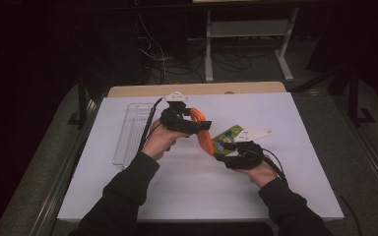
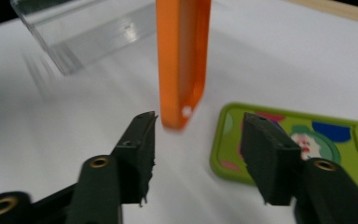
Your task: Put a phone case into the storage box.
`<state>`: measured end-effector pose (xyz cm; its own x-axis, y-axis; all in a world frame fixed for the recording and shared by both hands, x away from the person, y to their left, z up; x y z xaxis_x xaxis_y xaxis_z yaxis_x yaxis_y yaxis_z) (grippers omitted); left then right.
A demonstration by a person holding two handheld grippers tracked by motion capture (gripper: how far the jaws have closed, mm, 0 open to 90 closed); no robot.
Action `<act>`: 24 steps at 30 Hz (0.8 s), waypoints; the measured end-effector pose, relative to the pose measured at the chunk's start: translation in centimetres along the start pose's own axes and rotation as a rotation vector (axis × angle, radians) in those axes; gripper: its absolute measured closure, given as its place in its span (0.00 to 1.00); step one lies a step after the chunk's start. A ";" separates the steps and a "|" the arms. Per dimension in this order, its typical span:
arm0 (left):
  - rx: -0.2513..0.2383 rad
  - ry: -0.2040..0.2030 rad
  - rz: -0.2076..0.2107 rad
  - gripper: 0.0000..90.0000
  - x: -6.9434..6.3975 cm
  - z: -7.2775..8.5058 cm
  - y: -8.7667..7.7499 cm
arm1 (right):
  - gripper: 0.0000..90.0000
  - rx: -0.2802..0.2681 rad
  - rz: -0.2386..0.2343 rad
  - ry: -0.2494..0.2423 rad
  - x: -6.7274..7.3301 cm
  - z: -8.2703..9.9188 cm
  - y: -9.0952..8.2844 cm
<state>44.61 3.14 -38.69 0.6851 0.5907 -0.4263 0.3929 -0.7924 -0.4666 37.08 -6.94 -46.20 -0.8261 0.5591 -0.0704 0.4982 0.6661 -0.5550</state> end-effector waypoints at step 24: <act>-0.023 0.028 -0.129 0.16 3.7 -3.6 -4.5 | 0.00 0.099 0.008 0.008 0.4 6.7 -2.9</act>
<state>47.61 8.29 -35.36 0.6442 0.6840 -0.3421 0.4927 -0.7133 -0.4984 33.54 -11.99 -50.21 -0.8198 0.5685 -0.0684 0.4757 0.6097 -0.6341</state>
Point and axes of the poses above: each handheld gripper's, and its own axes: y roughly forward along the jaws, z roughly out of its underside, x roughly to its left, the point moved 10 cm from there along y, roughly forward along the jaws, and after that the axes turned 14 degrees about -y, right-handed, at the moved point
